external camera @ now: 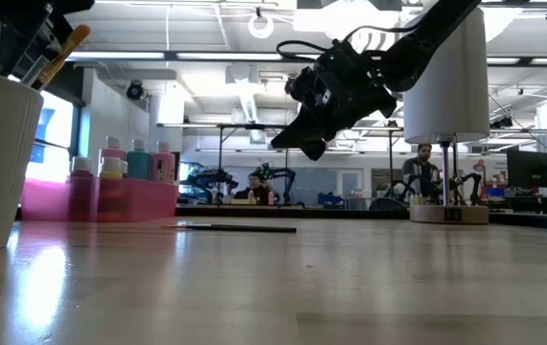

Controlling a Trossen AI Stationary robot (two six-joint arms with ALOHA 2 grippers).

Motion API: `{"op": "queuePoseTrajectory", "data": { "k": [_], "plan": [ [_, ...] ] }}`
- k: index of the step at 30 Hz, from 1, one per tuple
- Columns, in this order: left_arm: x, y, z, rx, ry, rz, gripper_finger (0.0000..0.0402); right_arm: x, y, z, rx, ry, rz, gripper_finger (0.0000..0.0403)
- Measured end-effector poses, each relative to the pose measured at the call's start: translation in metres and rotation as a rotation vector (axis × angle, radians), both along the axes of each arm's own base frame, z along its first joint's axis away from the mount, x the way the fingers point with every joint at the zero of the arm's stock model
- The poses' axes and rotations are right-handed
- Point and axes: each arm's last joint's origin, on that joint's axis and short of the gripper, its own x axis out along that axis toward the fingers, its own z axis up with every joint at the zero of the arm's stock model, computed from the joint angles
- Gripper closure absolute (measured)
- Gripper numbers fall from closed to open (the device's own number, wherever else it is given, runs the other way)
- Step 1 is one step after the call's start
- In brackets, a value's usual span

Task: Pick & Place Paint Supplies
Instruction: Put the silver paintbrush into the light brown cup, then put the gold paintbrush into the light brown cup

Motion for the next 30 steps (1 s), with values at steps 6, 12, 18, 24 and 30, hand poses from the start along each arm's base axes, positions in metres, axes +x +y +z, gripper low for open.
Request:
{"op": "queuePoseTrajectory", "data": {
  "k": [6, 12, 18, 24, 30],
  "plan": [
    [0.007, -0.008, -0.014, -0.009, 0.059, -0.003, 0.0393, -0.001, -0.001, 0.0, -0.017, -0.006, 0.008, 0.0401],
    [0.011, -0.013, -0.022, -0.019, 0.102, -0.037, 0.0392, -0.003, -0.006, 0.0, -0.004, -0.011, 0.011, 0.0401],
    [0.011, -0.014, -0.021, -0.028, 0.102, -0.055, 0.0383, -0.004, -0.008, 0.0, 0.002, 0.0, 0.003, 0.0401],
    [0.011, -0.014, -0.02, -0.024, 0.09, -0.046, 0.0342, -0.005, -0.01, -0.001, 0.006, 0.003, -0.006, 0.0401],
    [0.011, -0.014, -0.02, -0.014, 0.089, -0.046, 0.0302, -0.005, -0.01, -0.001, 0.008, 0.004, -0.007, 0.0401]
  ]
}}
